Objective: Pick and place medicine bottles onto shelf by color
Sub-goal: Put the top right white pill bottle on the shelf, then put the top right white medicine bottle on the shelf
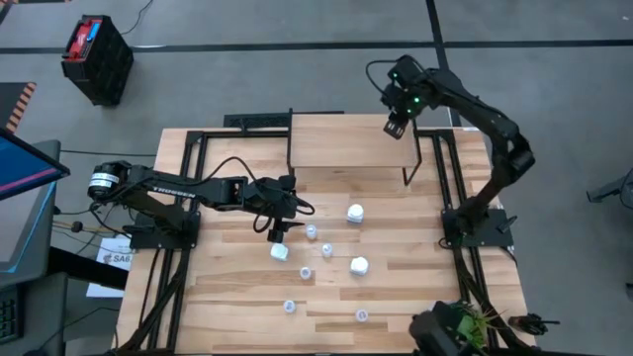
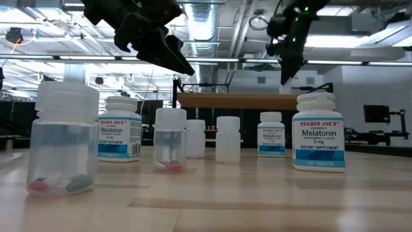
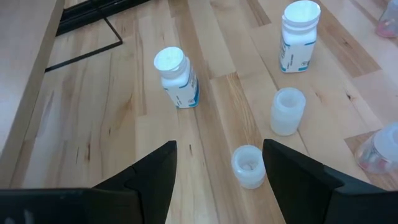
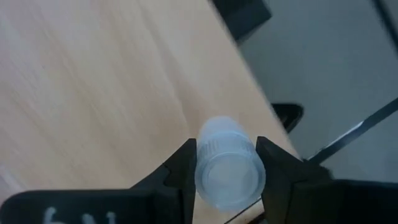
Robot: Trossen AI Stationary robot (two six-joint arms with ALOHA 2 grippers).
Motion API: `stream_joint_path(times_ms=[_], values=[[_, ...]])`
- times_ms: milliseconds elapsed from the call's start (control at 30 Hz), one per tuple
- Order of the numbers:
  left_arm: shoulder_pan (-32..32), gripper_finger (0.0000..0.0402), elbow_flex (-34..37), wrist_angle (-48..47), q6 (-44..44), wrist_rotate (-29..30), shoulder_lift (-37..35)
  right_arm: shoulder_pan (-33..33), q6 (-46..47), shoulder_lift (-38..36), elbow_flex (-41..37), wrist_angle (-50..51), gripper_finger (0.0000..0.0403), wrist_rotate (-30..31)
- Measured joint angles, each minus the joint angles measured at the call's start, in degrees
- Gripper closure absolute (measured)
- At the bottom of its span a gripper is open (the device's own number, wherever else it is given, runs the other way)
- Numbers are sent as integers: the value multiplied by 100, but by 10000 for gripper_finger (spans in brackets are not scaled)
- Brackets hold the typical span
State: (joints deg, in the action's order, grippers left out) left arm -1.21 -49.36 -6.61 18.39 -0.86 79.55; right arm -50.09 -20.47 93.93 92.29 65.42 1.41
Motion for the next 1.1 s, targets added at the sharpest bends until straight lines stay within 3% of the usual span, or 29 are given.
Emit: stream_joint_path(times_ms=[333,767,933,1100], values=[[-1,175,0,0,-4,10,1,11,72,120,2,99,251,-13],[0,175,0,-9,-22,20,0,17,247,120,28,-100,145,2],[-2,175,0,-42,-22,20,2,17,125,120,48,-241,138,62],[-2,175,0,-45,-22,21,2,40,104,122,555,-198,138,153]])
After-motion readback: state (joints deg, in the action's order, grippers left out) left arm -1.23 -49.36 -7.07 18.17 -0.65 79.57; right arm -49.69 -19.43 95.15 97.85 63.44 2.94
